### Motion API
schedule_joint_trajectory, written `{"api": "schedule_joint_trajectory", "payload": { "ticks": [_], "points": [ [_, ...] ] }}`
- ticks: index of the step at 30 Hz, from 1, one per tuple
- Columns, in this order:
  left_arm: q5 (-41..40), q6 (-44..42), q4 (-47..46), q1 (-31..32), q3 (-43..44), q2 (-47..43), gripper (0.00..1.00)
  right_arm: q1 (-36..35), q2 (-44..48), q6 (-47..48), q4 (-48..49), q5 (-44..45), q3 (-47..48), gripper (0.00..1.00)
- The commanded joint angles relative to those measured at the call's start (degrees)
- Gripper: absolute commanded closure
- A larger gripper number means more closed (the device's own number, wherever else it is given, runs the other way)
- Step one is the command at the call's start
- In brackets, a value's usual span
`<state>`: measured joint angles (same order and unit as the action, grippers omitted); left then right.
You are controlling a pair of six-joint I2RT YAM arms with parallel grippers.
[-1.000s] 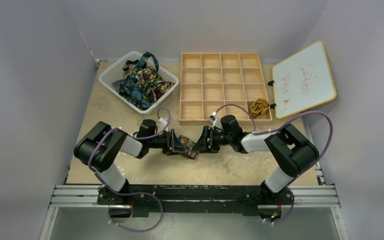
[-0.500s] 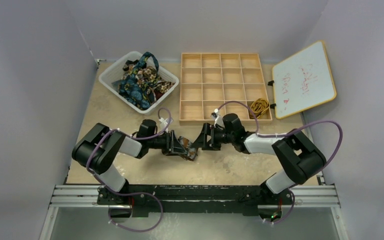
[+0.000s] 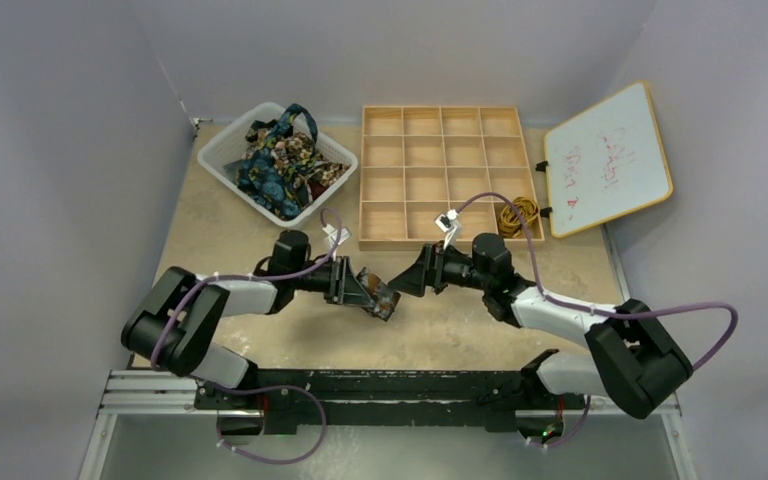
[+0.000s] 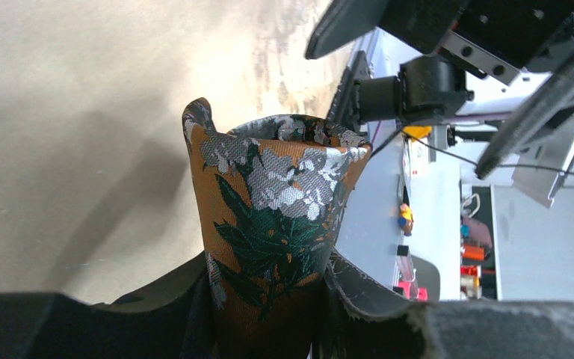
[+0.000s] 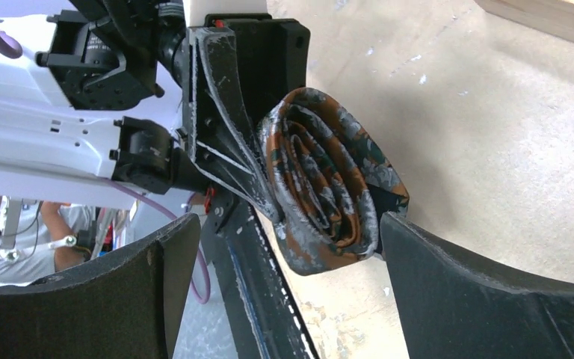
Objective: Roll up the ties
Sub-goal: Pick up the tie at the center of the board.
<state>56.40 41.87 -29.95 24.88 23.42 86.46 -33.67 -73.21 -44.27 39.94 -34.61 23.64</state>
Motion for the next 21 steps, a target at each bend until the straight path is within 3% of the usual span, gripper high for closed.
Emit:
{"api": "schedule_joint_trajectory", "payload": {
  "ticks": [1, 9, 15, 21],
  "points": [
    [5.3, -4.5, 3.4, 0.3, 2.7, -6.1, 0.70, 0.5, 1.4, 3.4, 0.8, -4.8, 2.6, 0.07],
    [8.2, -7.3, 12.3, 0.3, 6.7, -14.0, 0.69, 0.6, 0.7, 3.0, 0.5, -17.1, 8.1, 0.05],
    [9.1, -8.6, 18.0, 0.4, 10.5, -17.2, 0.68, 0.7, 1.5, 8.5, -9.0, -18.2, 13.4, 0.01],
    [10.2, -8.6, 20.0, 1.0, 13.8, -19.2, 0.66, 0.6, -1.5, 8.0, -7.1, -22.4, 15.5, 0.01]
  ]
}}
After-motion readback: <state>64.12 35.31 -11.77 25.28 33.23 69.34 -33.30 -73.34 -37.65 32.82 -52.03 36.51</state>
